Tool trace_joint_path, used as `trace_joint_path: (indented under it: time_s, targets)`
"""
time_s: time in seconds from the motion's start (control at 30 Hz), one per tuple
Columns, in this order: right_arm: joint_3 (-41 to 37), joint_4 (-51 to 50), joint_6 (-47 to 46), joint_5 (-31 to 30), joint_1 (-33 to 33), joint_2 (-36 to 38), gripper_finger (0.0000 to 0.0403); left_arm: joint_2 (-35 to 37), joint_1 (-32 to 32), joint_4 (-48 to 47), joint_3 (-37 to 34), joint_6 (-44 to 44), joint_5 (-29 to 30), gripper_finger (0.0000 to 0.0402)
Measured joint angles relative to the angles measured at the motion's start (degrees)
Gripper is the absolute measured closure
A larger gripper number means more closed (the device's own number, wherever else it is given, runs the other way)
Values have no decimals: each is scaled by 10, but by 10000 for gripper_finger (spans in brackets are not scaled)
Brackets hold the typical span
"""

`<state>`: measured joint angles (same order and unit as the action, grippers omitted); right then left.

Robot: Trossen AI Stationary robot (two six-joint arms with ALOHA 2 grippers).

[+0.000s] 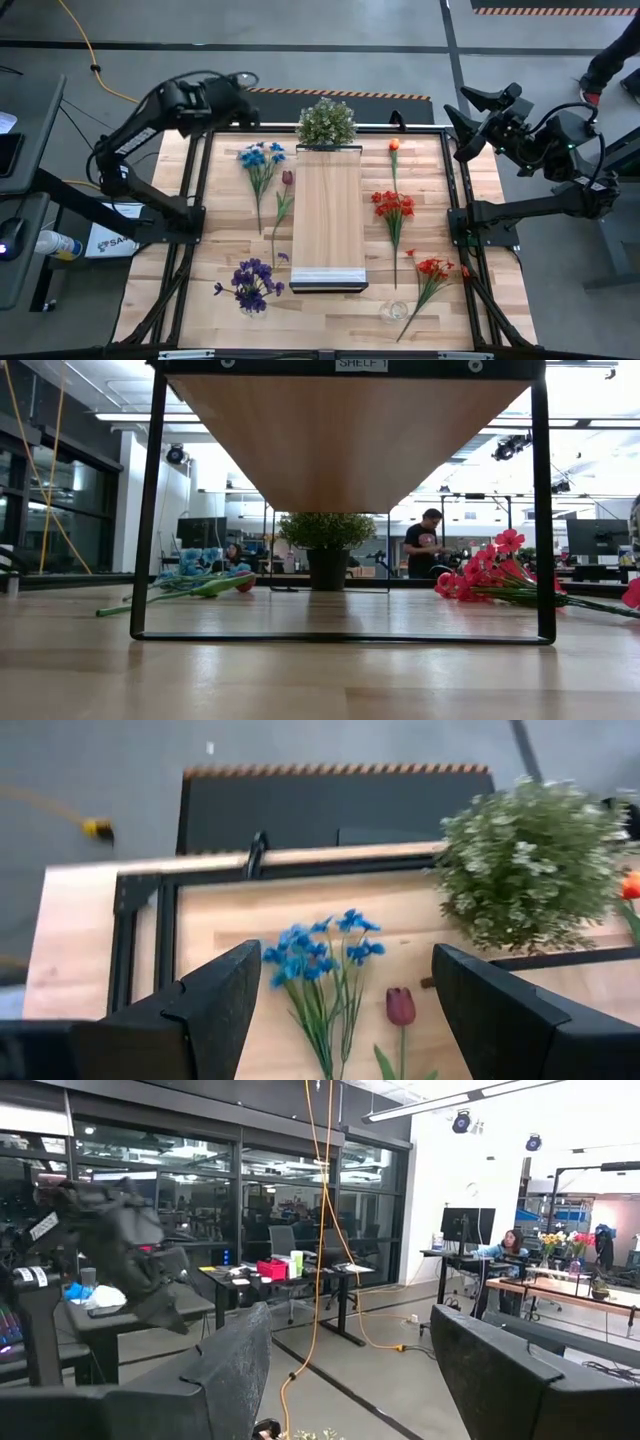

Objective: Pick and place flowers into a vace then onto a shelf
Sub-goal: Put the blue flowers into the left transparent vase

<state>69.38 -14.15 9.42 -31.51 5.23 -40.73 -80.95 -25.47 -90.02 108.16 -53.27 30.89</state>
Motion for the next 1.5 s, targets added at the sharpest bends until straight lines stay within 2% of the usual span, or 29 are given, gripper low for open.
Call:
trace_joint_path:
  time_s: [0.3, 0.43, 0.63, 0.77, 0.9, 1.2, 1.4, 1.5]
  targets:
    - [0, 0, 0, 0, 0, 0, 141, -37, -133, 2, 0, 90, -169, 76]
    - [0, 0, 1, 0, 0, 0, 141, -79, -155, 2, 0, 128, -204, 76]
    - [0, -4, 1, 0, 0, 0, 141, -134, -153, 1, -20, 171, -241, 76]
    - [0, -5, 1, 0, 0, 0, 141, -135, -142, 0, -83, 184, -259, 76]
    - [0, -5, 1, -11, 0, 0, 141, -104, -137, 13, -159, 169, -267, 76]
    - [0, -4, 16, -17, 0, 0, 141, -31, -93, 169, -329, 99, -310, 76]
    - [0, -2, 16, -27, 0, 0, 141, -28, -76, 209, -397, 72, -308, 76]
    - [0, -2, 16, -27, 0, 0, 141, -28, -71, 271, -426, 69, -304, 76]
